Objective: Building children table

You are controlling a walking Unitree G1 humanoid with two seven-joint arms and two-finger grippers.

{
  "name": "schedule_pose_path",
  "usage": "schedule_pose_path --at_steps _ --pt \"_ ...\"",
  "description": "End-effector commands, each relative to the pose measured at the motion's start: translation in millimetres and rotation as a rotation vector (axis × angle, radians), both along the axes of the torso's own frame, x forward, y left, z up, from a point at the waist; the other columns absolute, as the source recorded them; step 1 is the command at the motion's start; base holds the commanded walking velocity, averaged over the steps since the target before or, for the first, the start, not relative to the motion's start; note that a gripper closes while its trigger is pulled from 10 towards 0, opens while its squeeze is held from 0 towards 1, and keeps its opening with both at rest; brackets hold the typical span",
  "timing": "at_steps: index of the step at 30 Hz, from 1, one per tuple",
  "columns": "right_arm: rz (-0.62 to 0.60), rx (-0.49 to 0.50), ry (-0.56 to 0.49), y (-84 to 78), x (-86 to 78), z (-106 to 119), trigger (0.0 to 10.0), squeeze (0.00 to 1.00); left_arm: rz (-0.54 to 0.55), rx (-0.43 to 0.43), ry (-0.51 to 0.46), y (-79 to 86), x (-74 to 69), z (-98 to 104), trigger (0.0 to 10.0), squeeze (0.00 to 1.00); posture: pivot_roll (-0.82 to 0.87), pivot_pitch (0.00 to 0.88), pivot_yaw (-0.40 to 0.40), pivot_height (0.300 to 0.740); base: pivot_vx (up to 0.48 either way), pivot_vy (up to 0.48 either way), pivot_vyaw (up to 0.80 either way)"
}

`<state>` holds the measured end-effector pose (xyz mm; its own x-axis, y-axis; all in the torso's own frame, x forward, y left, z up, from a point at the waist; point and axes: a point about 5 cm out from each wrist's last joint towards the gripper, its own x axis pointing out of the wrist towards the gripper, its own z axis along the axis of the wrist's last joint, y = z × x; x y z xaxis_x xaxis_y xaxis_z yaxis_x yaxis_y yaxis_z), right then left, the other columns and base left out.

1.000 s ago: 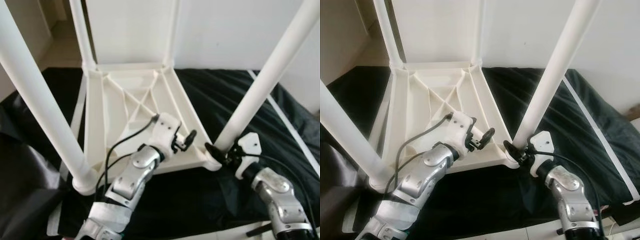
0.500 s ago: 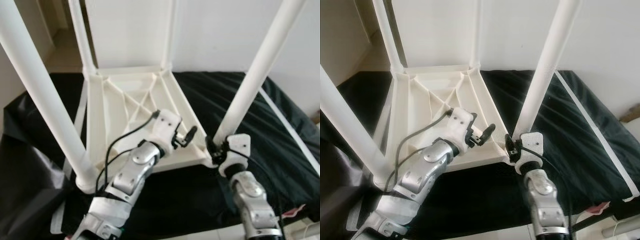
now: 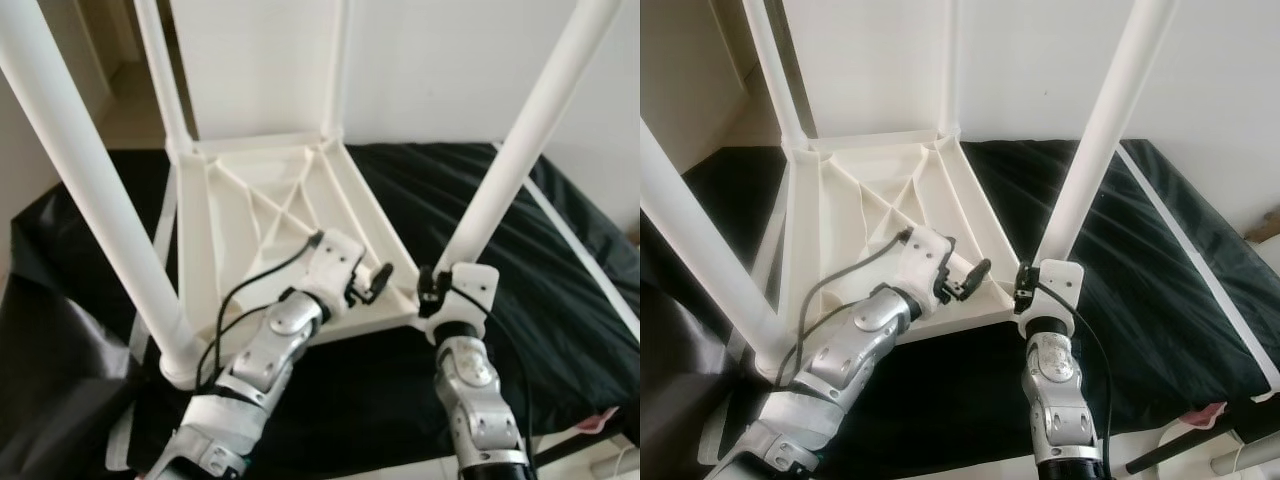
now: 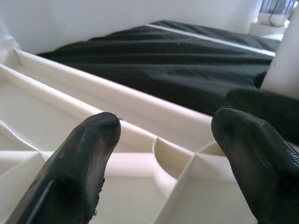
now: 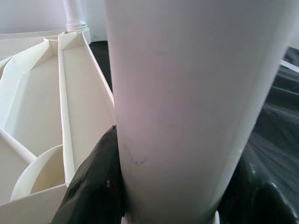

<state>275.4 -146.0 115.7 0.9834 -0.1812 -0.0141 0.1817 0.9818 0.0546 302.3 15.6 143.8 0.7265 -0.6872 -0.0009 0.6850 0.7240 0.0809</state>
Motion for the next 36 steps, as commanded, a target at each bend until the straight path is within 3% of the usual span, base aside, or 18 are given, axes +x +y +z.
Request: schedule_pose_path --at_steps 1,2,3,4,5,6,7,8,17,23,24,29,30,36 --pt "0.008 0.023 0.138 2.7 -3.8 -26 10.0 0.0 -0.148 0.015 -0.003 -7.3 -4.6 0 10.0 0.0 0.0 0.0 -0.031 0.74 0.0 0.0 0.0" --pt "0.026 0.027 0.125 3.9 -2.4 -24 10.0 0.26 -0.153 0.001 -0.006 -9.6 -5.1 2 10.0 0.0 0.0 0.0 -0.038 0.74 0.0 0.0 0.0" --pt "0.026 0.027 0.125 3.9 -2.4 -24 10.0 0.26 -0.153 0.001 -0.006 -9.6 -5.1 2 10.0 0.0 0.0 0.0 -0.038 0.74 0.0 0.0 0.0" --pt "0.032 0.023 0.119 4.3 -1.0 -23 10.0 0.45 -0.154 -0.003 -0.008 -11.2 -5.1 2 10.0 0.0 0.01 0.0 -0.045 0.74 0.0 0.0 0.0" --pt "0.032 0.023 0.119 4.3 -1.0 -23 10.0 0.45 -0.154 -0.003 -0.008 -11.2 -5.1 2 10.0 0.0 0.01 0.0 -0.045 0.74 0.0 0.0 0.0" --pt "0.034 0.019 0.117 4.5 -0.5 -22 10.0 0.65 -0.157 -0.005 -0.011 -12.3 -5.5 2 10.0 0.0 0.01 0.0 -0.045 0.74 0.0 0.0 0.0" --pt "0.034 0.019 0.117 4.5 -0.5 -22 10.0 0.65 -0.157 -0.005 -0.011 -12.3 -5.5 2 10.0 0.0 0.01 0.0 -0.045 0.74 0.0 0.0 0.0" --pt "0.049 0.018 0.11 6.1 -0.1 -21 10.0 1.0 -0.163 -0.006 -0.017 -13.5 -6.0 3 10.0 0.0 0.01 0.0 -0.052 0.74 0.0 0.0 0.0" --pt "0.148 0.013 0.026 3.2 0.1 -10 10.0 1.0 -0.157 0.026 -0.069 -8.1 -2.2 2 10.0 0.0 -0.01 0.0 -0.052 0.74 0.0 0.0 0.0" --pt "0.251 -0.012 -0.034 -11.6 -3.3 -3 10.0 1.0 -0.204 0.063 -0.119 -1.6 -7.0 1 10.0 0.0 -0.02 0.0 -0.05 0.74 0.0 0.0 0.0" --pt "0.296 -0.037 -0.051 -22.1 -5.8 0 10.0 1.0 -0.229 0.083 -0.15 3.3 -12.1 -1 10.0 0.0 -0.02 0.0 -0.052 0.74 0.0 0.0 0.0" --pt "0.33 -0.054 -0.063 -29.3 -7.3 1 10.0 0.98 -0.238 0.102 -0.179 6.9 -15.8 -2 10.0 0.0 -0.02 0.0 -0.054 0.74 0.0 0.0 0.0" --pt "0.372 -0.059 -0.069 -31.7 -8.2 2 10.0 0.0 -0.241 0.099 -0.179 9.5 -18.4 -4 10.0 0.0 -0.02 0.0 -0.056 0.74 0.0 0.0 0.0" --pt "0.585 -0.11 -0.067 -42.2 -6.7 4 10.0 0.0 -0.25 0.1 -0.186 15.2 -24.1 -7 10.0 0.0 -0.01 0.0 -0.057 0.74 0.0 0.0 0.0"
